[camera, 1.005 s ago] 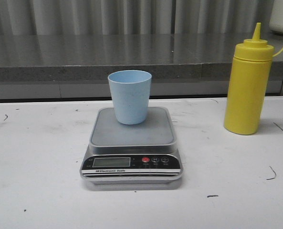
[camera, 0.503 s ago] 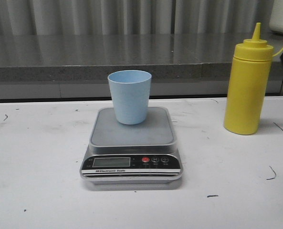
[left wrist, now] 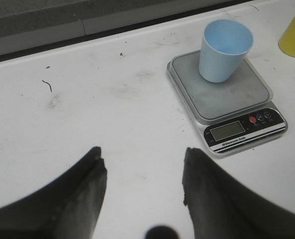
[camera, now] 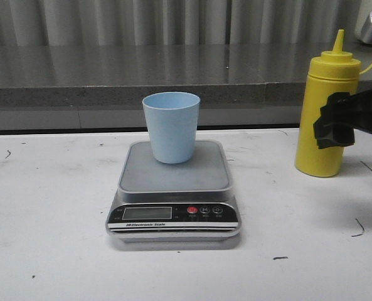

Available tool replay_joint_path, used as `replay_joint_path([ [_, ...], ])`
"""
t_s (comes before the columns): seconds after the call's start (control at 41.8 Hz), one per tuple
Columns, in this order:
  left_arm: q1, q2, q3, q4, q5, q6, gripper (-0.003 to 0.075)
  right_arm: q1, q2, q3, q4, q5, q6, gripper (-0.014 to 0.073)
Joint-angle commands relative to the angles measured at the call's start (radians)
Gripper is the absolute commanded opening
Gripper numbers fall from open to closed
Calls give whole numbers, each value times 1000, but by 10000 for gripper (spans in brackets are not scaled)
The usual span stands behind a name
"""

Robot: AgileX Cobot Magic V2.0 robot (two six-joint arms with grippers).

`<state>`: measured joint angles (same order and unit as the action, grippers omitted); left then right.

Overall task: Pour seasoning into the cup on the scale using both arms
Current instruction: 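Reach the right gripper to the yellow squeeze bottle and grasp it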

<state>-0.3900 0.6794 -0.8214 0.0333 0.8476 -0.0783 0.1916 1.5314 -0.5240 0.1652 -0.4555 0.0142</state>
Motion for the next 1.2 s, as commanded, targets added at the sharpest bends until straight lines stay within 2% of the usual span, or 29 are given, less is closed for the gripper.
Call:
replay_joint_path([
  [0.0, 5, -2, -25, 1, -72, -7, 355, 2, 30, -19, -18, -187, 45, 654],
  [0.168, 5, -2, -25, 1, -72, -7, 355, 0, 108, -35, -20, -314, 47, 654],
  [0.694, 5, -2, -25, 1, -72, -7, 355, -9, 306, -213, -30, -386, 47, 645],
  [0.742, 5, -2, -25, 1, -72, -7, 355, -9, 306, -213, -31, -383, 47, 611],
  [0.814, 5, -2, -25, 1, -72, -7, 355, -9, 306, -213, -36, -384, 47, 494],
  [0.838, 5, -2, -25, 1, -72, -7, 355, -9, 305, -213, -41, -384, 47, 424],
  [0.886, 5, -2, -25, 1, -72, -7, 355, -9, 300, -213, -47, -382, 47, 339],
  [0.934, 5, -2, -25, 1, -72, -7, 355, -9, 288, -213, -55, -358, 47, 308],
  [1.053, 5, -2, -25, 1, -72, -7, 355, -9, 211, -215, -111, -250, 41, 337],
  [1.173, 5, -2, -25, 1, -72, -7, 355, -9, 99, -263, -174, -51, 29, 349],
])
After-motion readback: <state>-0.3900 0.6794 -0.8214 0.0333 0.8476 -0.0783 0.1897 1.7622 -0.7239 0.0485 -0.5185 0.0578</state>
